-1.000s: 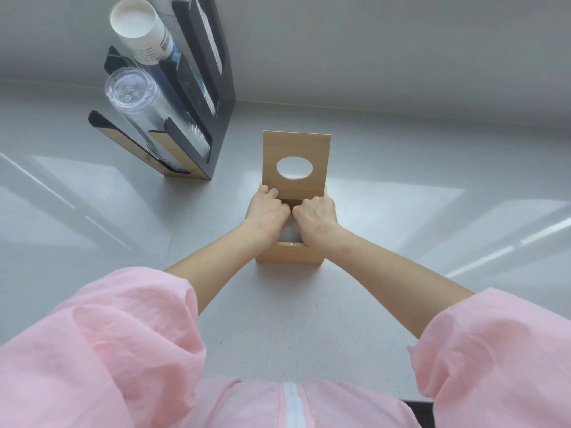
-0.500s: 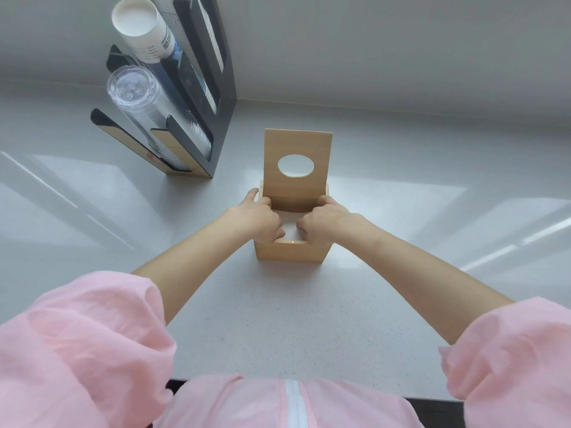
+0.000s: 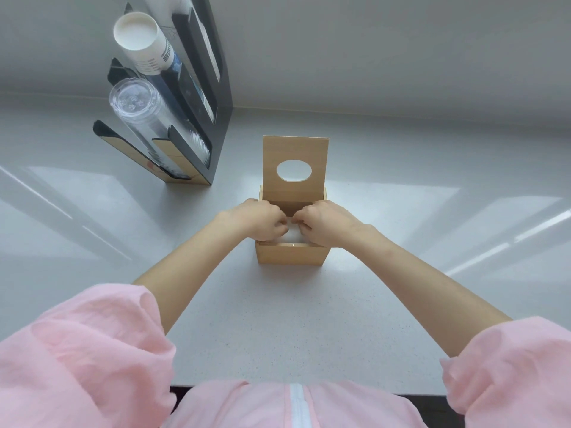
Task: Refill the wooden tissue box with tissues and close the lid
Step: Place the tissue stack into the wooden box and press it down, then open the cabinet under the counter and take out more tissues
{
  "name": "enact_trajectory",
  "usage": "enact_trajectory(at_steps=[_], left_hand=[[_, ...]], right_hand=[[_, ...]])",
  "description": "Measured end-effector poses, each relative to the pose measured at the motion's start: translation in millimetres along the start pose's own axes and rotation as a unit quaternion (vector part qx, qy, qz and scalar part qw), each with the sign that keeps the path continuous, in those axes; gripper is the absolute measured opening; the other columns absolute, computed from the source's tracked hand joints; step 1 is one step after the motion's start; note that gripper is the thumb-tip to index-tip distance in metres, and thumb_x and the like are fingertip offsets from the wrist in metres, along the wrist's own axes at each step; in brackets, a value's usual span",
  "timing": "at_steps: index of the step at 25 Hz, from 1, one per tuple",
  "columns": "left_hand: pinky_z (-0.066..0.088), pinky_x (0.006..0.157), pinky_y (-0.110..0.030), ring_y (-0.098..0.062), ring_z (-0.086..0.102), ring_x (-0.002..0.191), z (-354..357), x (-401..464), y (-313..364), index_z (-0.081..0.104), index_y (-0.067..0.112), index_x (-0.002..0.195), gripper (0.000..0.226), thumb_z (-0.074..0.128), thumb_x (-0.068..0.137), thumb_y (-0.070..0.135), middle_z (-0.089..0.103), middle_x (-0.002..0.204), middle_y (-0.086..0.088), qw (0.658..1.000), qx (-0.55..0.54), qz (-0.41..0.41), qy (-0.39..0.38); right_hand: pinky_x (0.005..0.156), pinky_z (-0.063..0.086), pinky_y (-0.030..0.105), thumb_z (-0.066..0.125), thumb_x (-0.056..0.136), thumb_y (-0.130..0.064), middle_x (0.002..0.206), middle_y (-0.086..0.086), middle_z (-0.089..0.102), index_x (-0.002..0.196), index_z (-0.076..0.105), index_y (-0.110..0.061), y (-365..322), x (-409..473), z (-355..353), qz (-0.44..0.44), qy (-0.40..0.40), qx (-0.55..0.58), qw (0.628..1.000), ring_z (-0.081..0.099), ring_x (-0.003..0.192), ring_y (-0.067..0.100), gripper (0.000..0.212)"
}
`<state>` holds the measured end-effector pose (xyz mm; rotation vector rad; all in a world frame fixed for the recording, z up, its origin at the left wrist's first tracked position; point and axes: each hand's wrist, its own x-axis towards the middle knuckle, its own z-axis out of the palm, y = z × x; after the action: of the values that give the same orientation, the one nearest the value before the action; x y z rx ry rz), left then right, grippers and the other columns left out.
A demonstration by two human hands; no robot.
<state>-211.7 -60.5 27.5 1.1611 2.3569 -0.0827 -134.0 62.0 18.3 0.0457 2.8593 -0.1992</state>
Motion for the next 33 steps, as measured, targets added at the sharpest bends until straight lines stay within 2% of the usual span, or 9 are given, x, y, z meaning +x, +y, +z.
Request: enact_trajectory(at_steps=[3,5,8,10,13,16,21,29,33], left_hand=[[0.035,0.079,-0.023,-0.024,0.054,0.107,-0.2,-20.4,0.8,0.052,0.02,0.13,0.038,0.034,0.097,0.027,0.063,0.112,-0.008,0.988,-0.146,0.004,0.052],[0.036,0.082,-0.023,-0.025,0.053,0.114,9.8,-33.3,-2.0,0.048,0.02,0.133,0.039,0.038,0.096,0.027,0.062,0.122,-0.012,0.974,-0.206,0.006,0.1],[0.033,0.106,-0.029,-0.019,0.041,0.132,29.2,-47.5,-4.2,0.043,0.017,0.137,0.042,0.042,0.096,0.026,0.056,0.129,-0.016,0.962,-0.232,0.025,0.142],[0.023,0.115,-0.034,-0.015,0.027,0.141,42.6,-57.3,-0.3,0.039,0.016,0.139,0.045,0.043,0.095,0.025,0.045,0.143,-0.013,0.963,-0.211,0.034,0.163],[0.02,0.114,-0.035,-0.019,0.024,0.142,61.1,-74.7,10.5,0.038,0.017,0.14,0.046,0.045,0.094,0.022,0.027,0.154,-0.005,0.956,-0.181,0.036,0.229],[0.018,0.115,-0.041,-0.021,0.025,0.141,77.1,-89.6,22.2,0.038,0.018,0.14,0.047,0.046,0.094,0.022,0.025,0.154,-0.004,0.948,-0.179,0.011,0.261],[0.001,0.117,-0.04,-0.014,0.01,0.145,98.9,-113.1,50.0,0.027,0.024,0.144,0.052,0.041,0.094,0.029,0.015,0.157,0.001,0.955,-0.162,-0.05,0.244],[-0.001,0.117,-0.039,-0.016,0.005,0.146,140.2,-162.6,107.8,0.02,0.024,0.146,0.056,0.039,0.094,0.035,0.01,0.158,0.001,0.951,-0.153,-0.133,0.234],[0.004,0.117,-0.04,-0.019,0.01,0.145,170.1,-187.8,133.7,0.025,0.022,0.145,0.06,0.037,0.09,0.041,0.018,0.156,0.0,0.937,-0.167,-0.151,0.265]], right_hand=[[0.1,0.038,0.031,0.039,0.09,-0.007,0.128,0.006,0.059,0.133,0.047,-0.017,0.4,-22.8,1.1,0.047,0.089,0.12,0.988,0.048,0.123,0.026,0.045],[0.109,0.028,0.029,0.042,0.091,-0.008,0.137,0.005,0.052,0.137,0.042,-0.017,-2.6,-39.3,8.1,0.083,0.133,0.157,0.975,0.036,0.135,0.022,0.047],[0.117,0.014,0.031,0.046,0.094,-0.015,0.148,0.002,0.039,0.141,0.034,-0.016,-9.8,-56.5,21.3,0.098,0.177,0.162,0.966,0.021,0.144,0.018,0.049],[0.118,0.008,0.033,0.047,0.094,-0.019,0.153,0.001,0.029,0.144,0.029,-0.017,-15.6,-67.7,29.3,0.109,0.168,0.155,0.967,0.014,0.146,0.017,0.053],[0.118,0.002,0.032,0.048,0.093,-0.022,0.156,-0.001,0.022,0.145,0.026,-0.019,-22.5,-85.5,37.4,0.11,0.159,0.153,0.969,0.007,0.146,0.015,0.056],[0.118,-0.001,0.032,0.048,0.093,-0.025,0.157,0.0,0.017,0.145,0.024,-0.021,-26.4,-104.4,48.1,0.102,0.148,0.149,0.972,0.004,0.147,0.014,0.057],[0.118,-0.003,0.033,0.046,0.094,-0.028,0.159,-0.001,0.01,0.147,0.018,-0.023,-24.4,-138.9,61.4,0.098,0.13,0.138,0.977,0.0,0.147,0.014,0.059],[0.119,-0.004,0.035,0.042,0.095,-0.031,0.159,-0.002,0.007,0.147,0.015,-0.023,-23.9,-202.3,84.9,0.058,0.084,0.129,0.986,-0.003,0.147,0.014,0.059],[0.119,-0.005,0.035,0.041,0.095,-0.03,0.159,-0.002,0.006,0.147,0.014,-0.023,-27.4,-234.5,101.5,0.034,0.069,0.128,0.989,-0.003,0.147,0.014,0.059]])
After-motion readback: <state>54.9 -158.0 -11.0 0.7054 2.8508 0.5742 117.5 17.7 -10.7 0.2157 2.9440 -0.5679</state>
